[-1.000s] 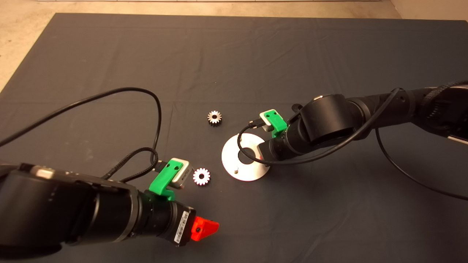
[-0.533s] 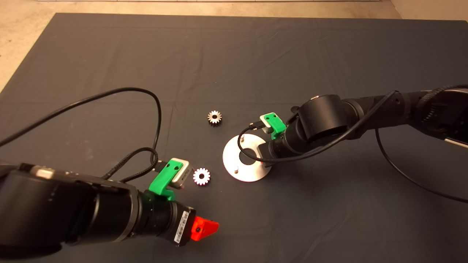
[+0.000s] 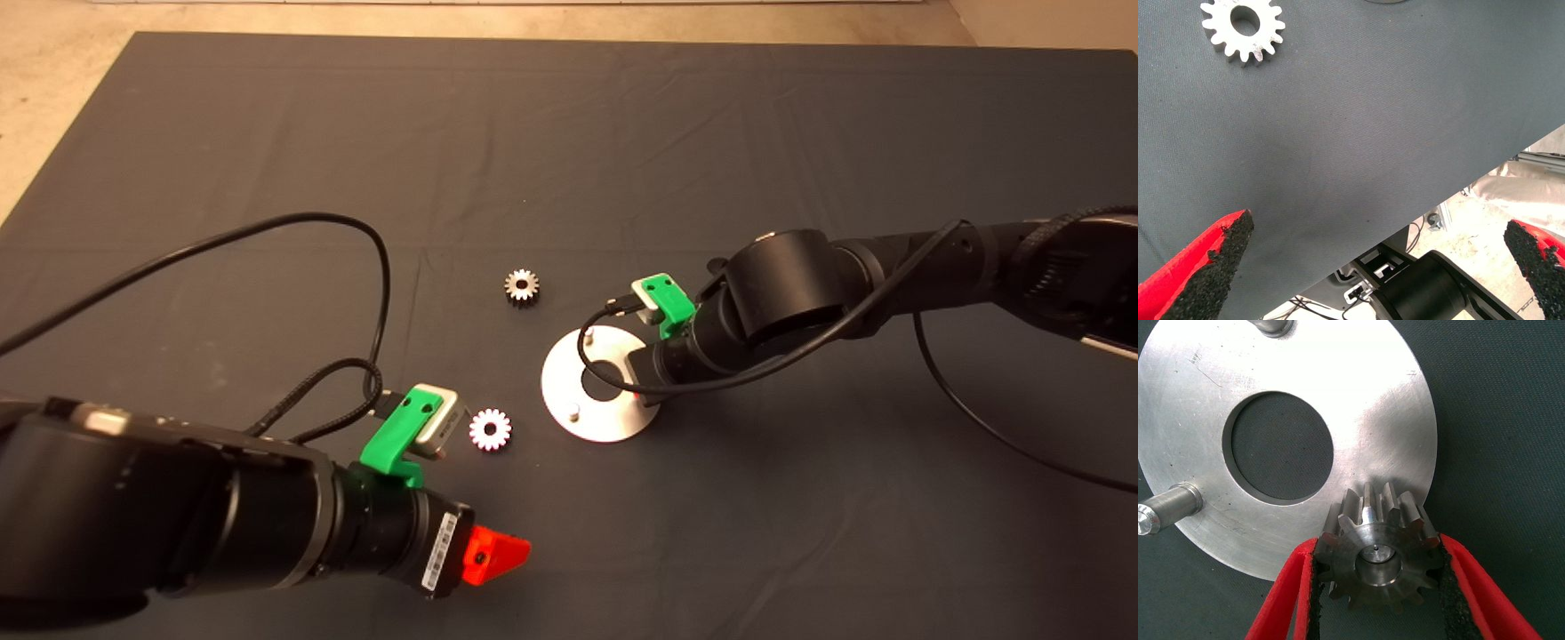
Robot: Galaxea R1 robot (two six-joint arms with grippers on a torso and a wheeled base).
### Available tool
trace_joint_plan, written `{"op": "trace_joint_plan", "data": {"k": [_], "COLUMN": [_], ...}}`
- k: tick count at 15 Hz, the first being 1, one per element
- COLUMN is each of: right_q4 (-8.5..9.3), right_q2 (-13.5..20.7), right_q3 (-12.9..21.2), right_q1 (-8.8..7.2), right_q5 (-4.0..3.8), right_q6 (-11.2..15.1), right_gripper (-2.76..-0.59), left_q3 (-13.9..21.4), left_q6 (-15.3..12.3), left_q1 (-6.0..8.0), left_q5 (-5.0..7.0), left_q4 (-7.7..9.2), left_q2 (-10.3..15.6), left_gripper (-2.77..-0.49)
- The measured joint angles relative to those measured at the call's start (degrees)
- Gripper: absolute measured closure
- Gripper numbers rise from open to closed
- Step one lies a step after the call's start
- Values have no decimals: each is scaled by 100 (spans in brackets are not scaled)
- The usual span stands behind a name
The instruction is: Install three planetary gears onto the carrier pins
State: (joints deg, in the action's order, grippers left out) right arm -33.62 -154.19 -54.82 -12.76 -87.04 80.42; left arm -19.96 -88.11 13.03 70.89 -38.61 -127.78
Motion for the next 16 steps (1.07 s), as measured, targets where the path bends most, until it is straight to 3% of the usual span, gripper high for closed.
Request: {"op": "trace_joint_plan", "data": {"k": [10, 16], "right_q4": [-11, -20], "right_q2": [2, 5], "right_q3": [-96, -96], "right_q1": [15, 6], "right_q5": [2, -41], "right_q6": [1, 1], "right_gripper": [-116, -144], "left_q3": [0, 0], "left_q6": [0, 0], "left_q1": [2, 0], "left_q5": [2, 0], "left_q4": [0, 0], "left_q2": [-2, -2], "left_gripper": [-275, -275]}}
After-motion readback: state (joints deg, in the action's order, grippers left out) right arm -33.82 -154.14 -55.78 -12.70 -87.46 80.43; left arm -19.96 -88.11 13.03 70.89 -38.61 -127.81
